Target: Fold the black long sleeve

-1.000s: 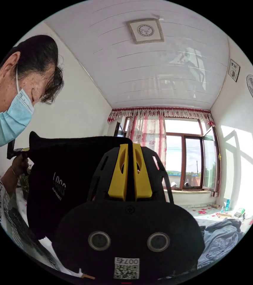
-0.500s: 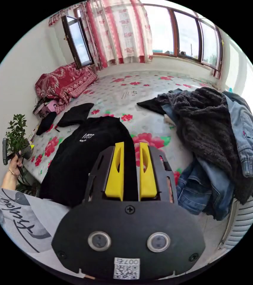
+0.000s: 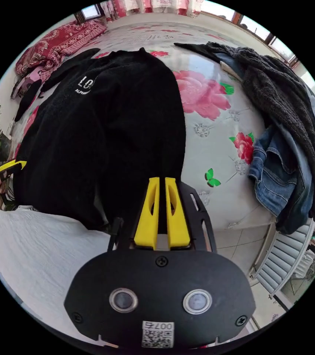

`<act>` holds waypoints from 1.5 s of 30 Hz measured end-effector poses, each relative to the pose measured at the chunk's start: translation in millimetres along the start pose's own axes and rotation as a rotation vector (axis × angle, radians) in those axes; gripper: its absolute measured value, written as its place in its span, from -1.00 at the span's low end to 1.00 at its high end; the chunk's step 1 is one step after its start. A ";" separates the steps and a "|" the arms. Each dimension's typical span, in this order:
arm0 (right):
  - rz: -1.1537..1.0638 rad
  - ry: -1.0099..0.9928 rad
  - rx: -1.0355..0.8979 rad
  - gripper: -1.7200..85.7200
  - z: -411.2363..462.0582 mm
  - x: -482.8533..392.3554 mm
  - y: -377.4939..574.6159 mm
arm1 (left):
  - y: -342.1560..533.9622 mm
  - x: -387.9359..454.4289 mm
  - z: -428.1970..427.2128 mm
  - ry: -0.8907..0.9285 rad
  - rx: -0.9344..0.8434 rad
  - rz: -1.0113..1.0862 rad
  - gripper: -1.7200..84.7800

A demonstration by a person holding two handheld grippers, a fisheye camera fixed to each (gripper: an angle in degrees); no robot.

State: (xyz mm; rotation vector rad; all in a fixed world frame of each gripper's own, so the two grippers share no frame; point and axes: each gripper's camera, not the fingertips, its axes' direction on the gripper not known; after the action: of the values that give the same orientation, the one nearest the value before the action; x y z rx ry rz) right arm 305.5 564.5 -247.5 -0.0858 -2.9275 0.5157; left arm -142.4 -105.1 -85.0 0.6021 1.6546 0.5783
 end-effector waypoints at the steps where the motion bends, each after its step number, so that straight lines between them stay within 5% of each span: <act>1: -0.006 -0.008 -0.039 -0.92 -4.0 5.0 -12.0 | -3.7 -9.0 -13.1 0.039 -0.003 0.018 -0.86; 6: 0.021 0.004 0.185 -0.93 -101.9 69.1 -43.8 | -2.3 -92.2 -117.1 0.146 0.127 0.049 -0.95; 10: 0.161 0.127 0.460 -0.87 -221.5 141.9 -69.8 | -15.1 -185.2 -222.0 -0.077 0.336 -0.138 -0.94; 13: 0.256 0.119 0.446 -0.84 -243.3 168.4 -95.8 | -33.3 -221.8 -244.8 -0.184 0.418 -0.296 -0.85; 18: 0.314 0.103 0.437 -0.84 -205.2 146.2 -71.7 | -20.3 -213.8 -197.3 -0.164 0.389 -0.372 -0.81; 27: 0.325 -0.141 0.151 -0.82 -78.2 87.0 22.0 | 37.2 -122.8 -71.6 0.091 0.154 -0.129 -0.79; 40: 0.453 0.045 0.285 -0.76 -134.7 138.8 -44.4 | -127.8 -89.4 -94.1 0.055 0.246 0.110 -0.83; 45: 0.560 0.054 0.220 -0.75 -113.1 184.4 -62.4 | -172.7 -78.9 -27.1 -0.103 -0.013 0.080 -0.96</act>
State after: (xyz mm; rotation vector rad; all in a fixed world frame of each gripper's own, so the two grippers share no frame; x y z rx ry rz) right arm 142.0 559.5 -92.8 -0.8877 -2.7451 0.8883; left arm -170.1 -287.1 -138.7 0.6799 1.5343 0.6052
